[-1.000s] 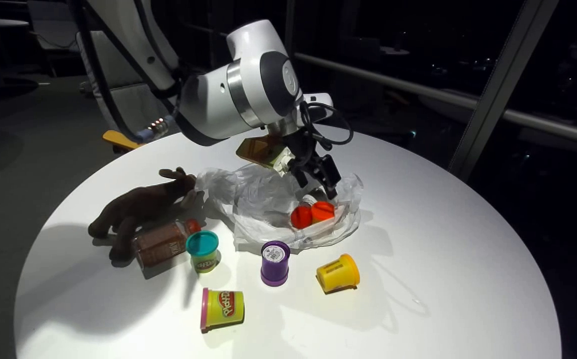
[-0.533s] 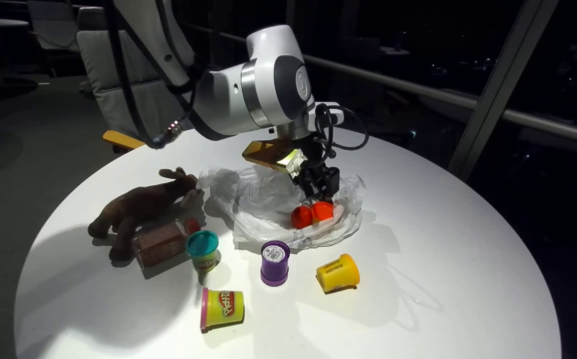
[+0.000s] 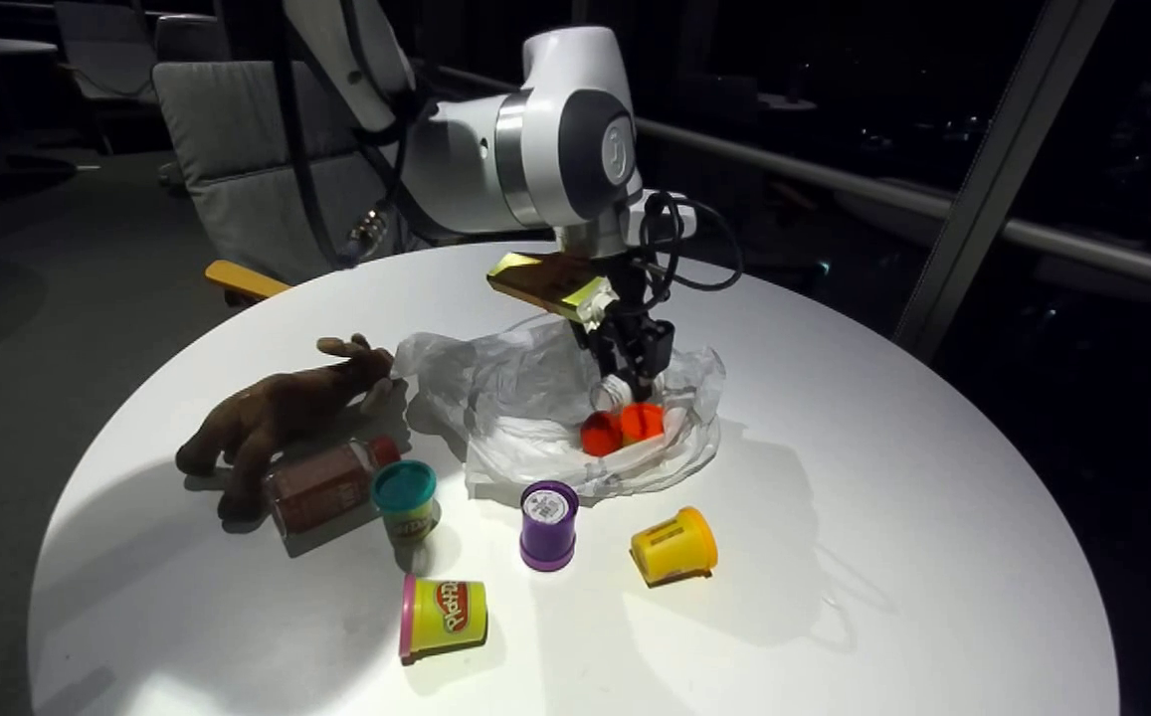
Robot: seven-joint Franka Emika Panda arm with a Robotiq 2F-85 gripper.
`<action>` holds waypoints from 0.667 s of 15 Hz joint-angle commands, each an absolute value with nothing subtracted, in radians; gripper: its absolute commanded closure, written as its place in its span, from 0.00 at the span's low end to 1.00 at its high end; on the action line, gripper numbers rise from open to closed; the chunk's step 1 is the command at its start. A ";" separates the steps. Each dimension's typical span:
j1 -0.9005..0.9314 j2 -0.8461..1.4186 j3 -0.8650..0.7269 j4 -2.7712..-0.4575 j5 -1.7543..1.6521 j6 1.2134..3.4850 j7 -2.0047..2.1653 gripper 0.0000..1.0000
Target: Remove the things from the plastic bag and put them on the table
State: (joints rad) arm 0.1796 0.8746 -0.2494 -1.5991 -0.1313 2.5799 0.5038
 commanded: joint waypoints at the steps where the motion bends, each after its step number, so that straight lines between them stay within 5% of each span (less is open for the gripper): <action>1: 0.210 0.726 -0.233 -1.708 -0.110 2.562 0.512 0.73; 10: 0.256 0.365 -0.275 -2.178 -0.142 2.576 0.835 0.73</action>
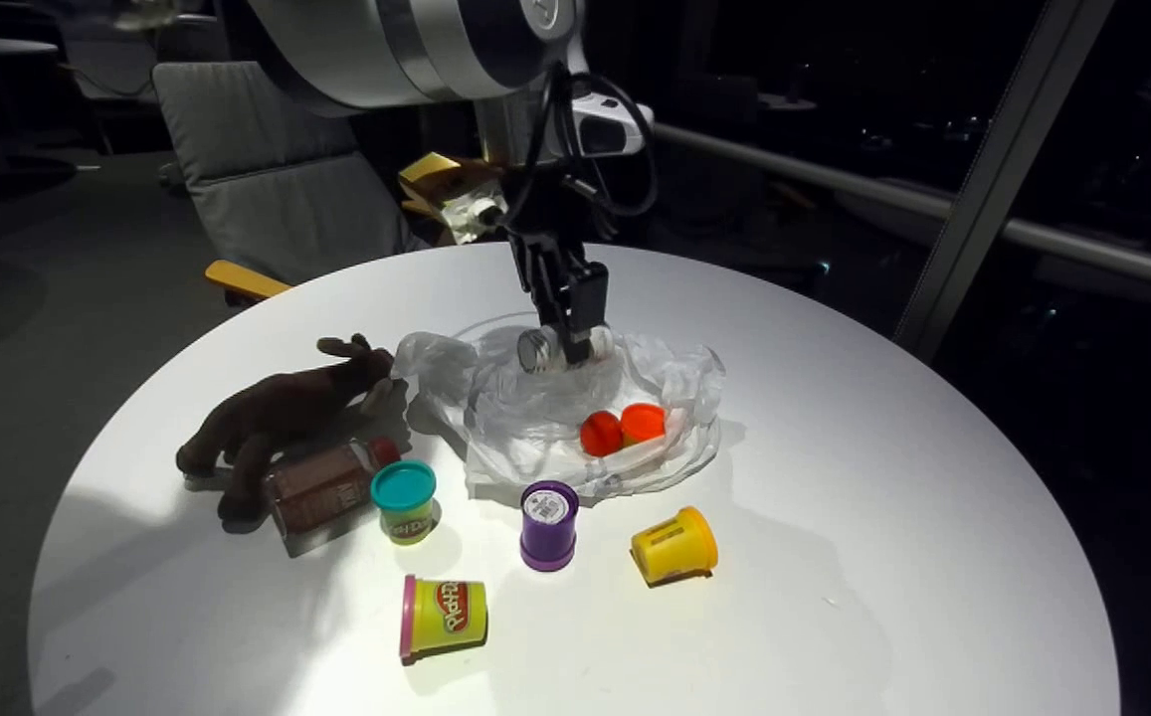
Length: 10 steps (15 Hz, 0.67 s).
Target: Remove the things from the plastic bag and put them on the table
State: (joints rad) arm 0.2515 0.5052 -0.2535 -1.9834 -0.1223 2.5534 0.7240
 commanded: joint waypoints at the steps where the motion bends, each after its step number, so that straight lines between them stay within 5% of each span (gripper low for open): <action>1: 0.249 0.334 -0.278 -2.236 -0.149 2.588 0.869 0.73; 10: 0.173 0.304 -0.306 -2.508 -0.192 2.799 1.050 0.73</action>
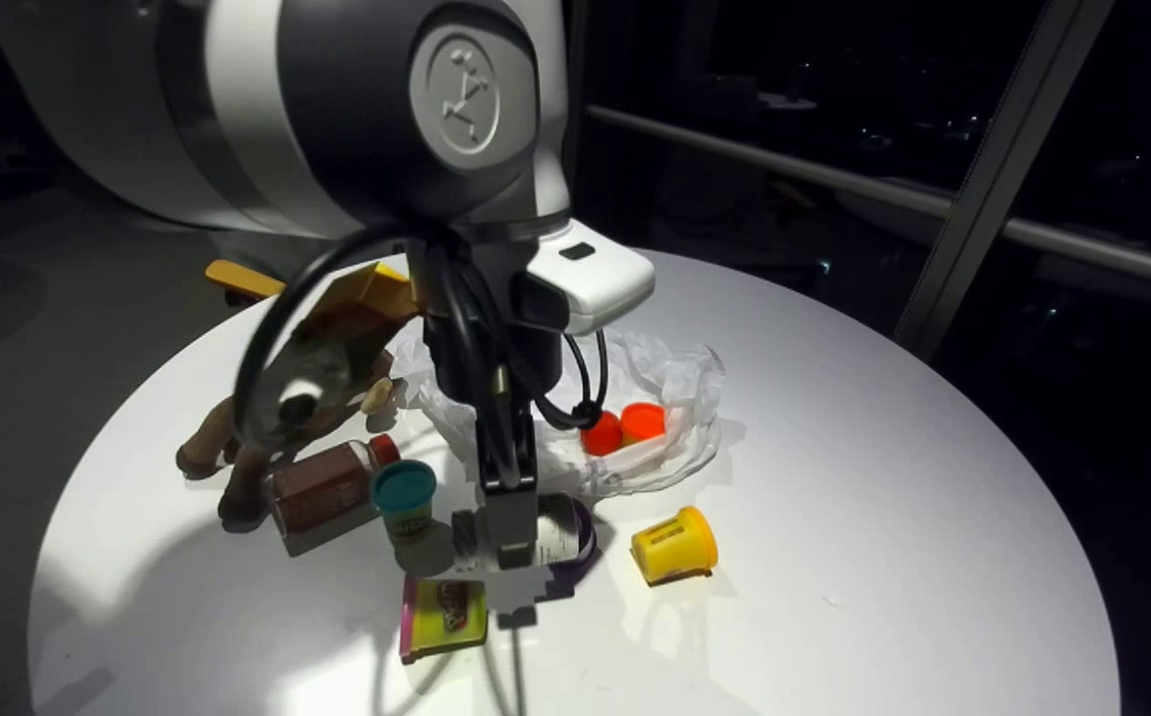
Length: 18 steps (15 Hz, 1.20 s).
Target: Remove the things from the plastic bag and put them on the table
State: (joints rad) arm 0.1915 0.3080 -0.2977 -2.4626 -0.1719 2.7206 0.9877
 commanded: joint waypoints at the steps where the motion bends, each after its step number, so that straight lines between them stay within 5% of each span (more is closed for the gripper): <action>1: 0.169 0.315 -0.316 -2.511 -0.191 2.828 1.064 0.73; 16: 0.164 0.489 -0.364 -2.429 -0.087 2.880 1.060 0.73; 18: 0.209 0.484 -0.408 -2.419 -0.112 2.881 1.087 0.23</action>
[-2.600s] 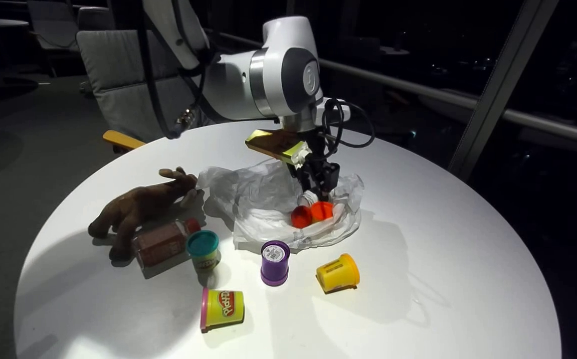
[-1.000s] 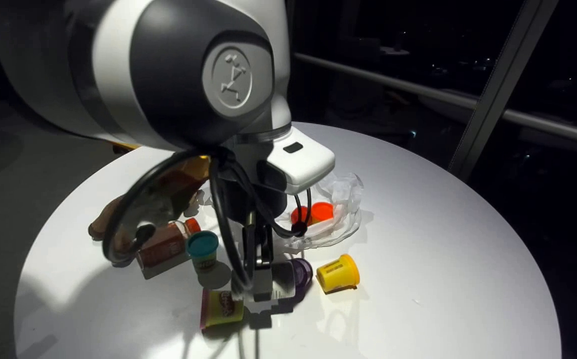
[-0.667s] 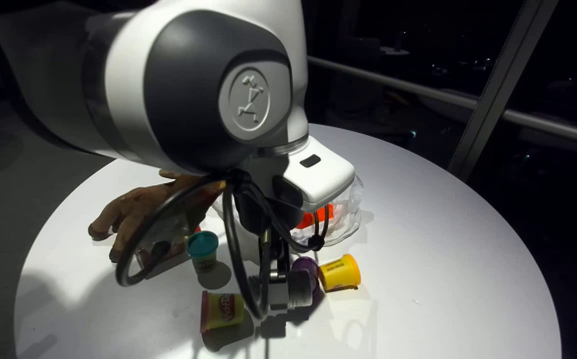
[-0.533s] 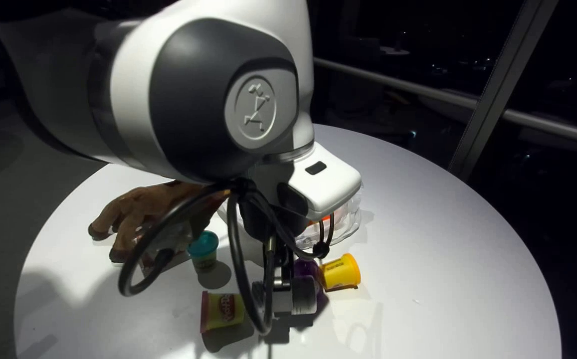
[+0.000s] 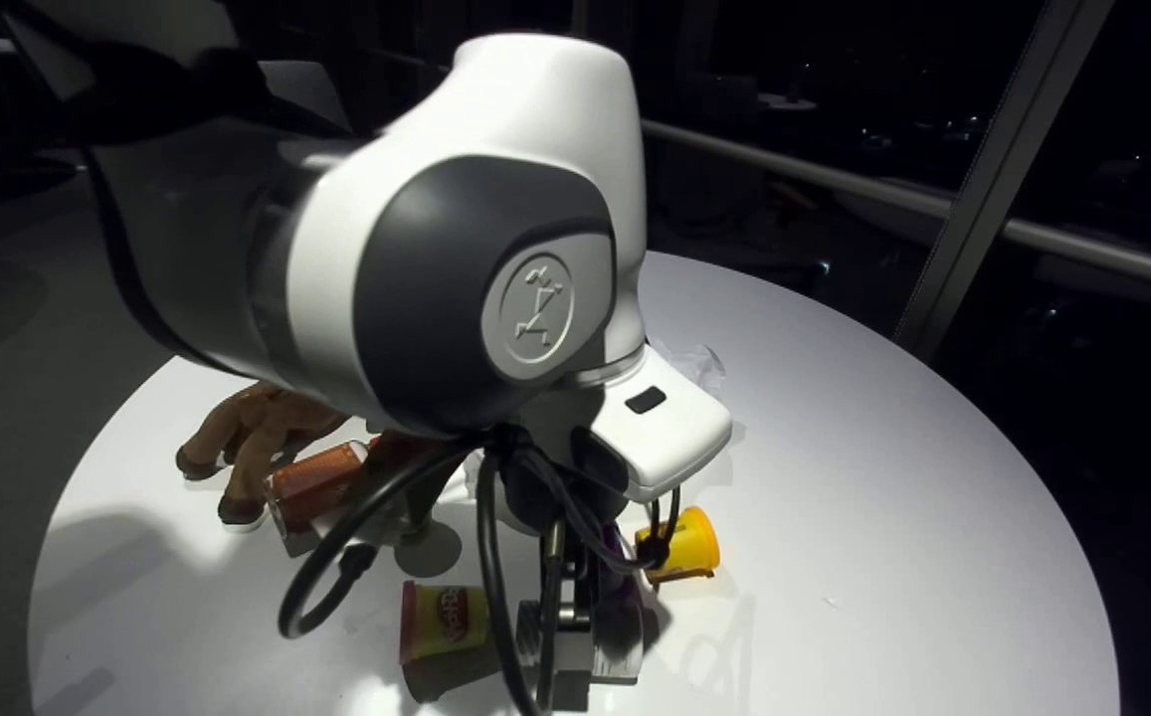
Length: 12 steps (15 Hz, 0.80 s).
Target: Remove the things from the plastic bag and put them on the table
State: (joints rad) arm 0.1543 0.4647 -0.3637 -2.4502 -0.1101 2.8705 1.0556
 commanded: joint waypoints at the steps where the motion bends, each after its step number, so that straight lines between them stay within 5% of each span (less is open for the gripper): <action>1: 0.227 0.473 -0.425 -2.414 -0.118 2.878 1.099 0.23; 5: 0.286 0.389 -0.445 -2.371 -0.124 2.867 1.109 0.00; 12: 0.140 0.457 -0.176 -2.152 0.090 2.818 1.048 0.00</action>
